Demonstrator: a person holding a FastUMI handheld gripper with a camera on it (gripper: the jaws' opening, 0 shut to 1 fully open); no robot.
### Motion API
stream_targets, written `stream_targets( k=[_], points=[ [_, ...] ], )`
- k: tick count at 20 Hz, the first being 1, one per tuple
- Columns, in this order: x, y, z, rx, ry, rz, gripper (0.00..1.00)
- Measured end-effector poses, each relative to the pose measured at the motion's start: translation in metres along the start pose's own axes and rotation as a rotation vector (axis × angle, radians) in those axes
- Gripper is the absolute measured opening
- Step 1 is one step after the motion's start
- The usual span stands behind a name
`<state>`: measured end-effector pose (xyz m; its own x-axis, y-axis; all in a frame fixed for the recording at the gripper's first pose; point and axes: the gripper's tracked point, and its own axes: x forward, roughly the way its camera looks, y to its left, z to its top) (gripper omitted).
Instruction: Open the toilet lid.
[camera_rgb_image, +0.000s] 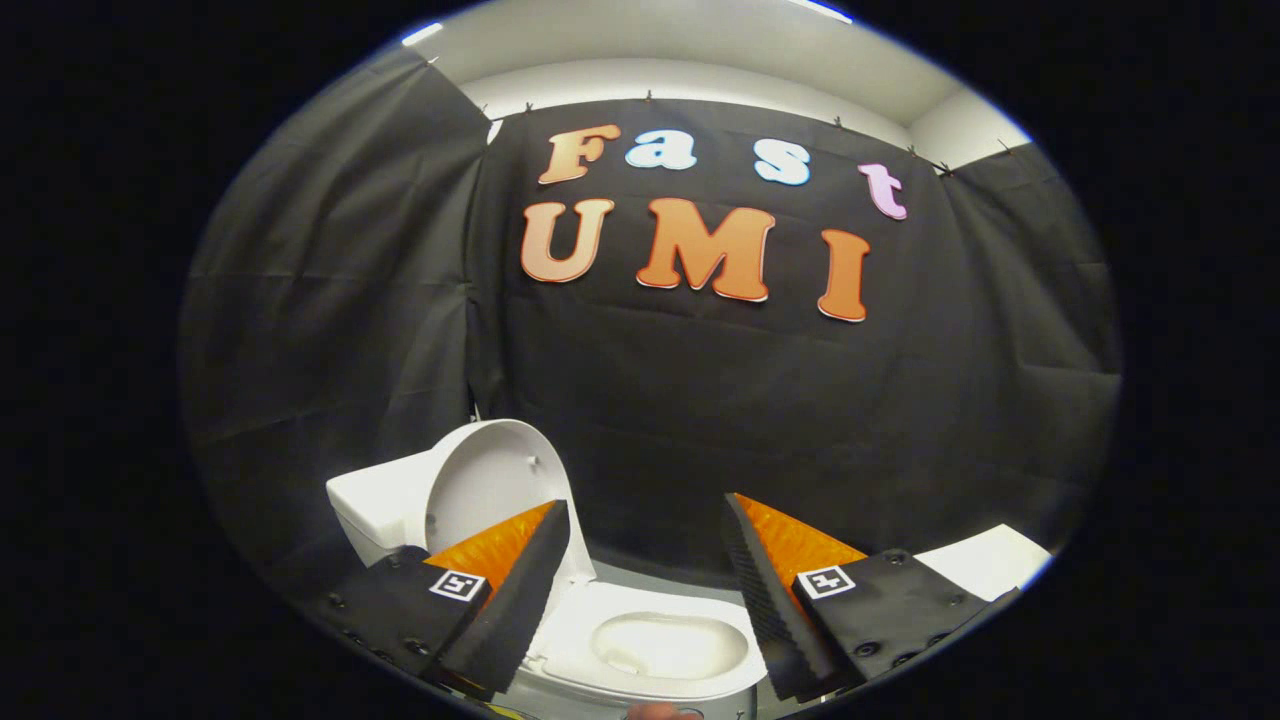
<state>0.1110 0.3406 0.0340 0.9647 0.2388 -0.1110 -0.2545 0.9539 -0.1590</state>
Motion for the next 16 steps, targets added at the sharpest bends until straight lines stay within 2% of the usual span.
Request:
stream_targets(
  k=[6,10,16],
  points=[
    [-0.033,-0.089,-0.003,0.010,-0.038,-0.040,0.97],
    [-0.058,-0.146,0.001,0.017,-0.085,-0.098,0.98],
    [-0.094,-0.205,0.001,0.019,-0.177,-0.144,0.98]
  ],
)
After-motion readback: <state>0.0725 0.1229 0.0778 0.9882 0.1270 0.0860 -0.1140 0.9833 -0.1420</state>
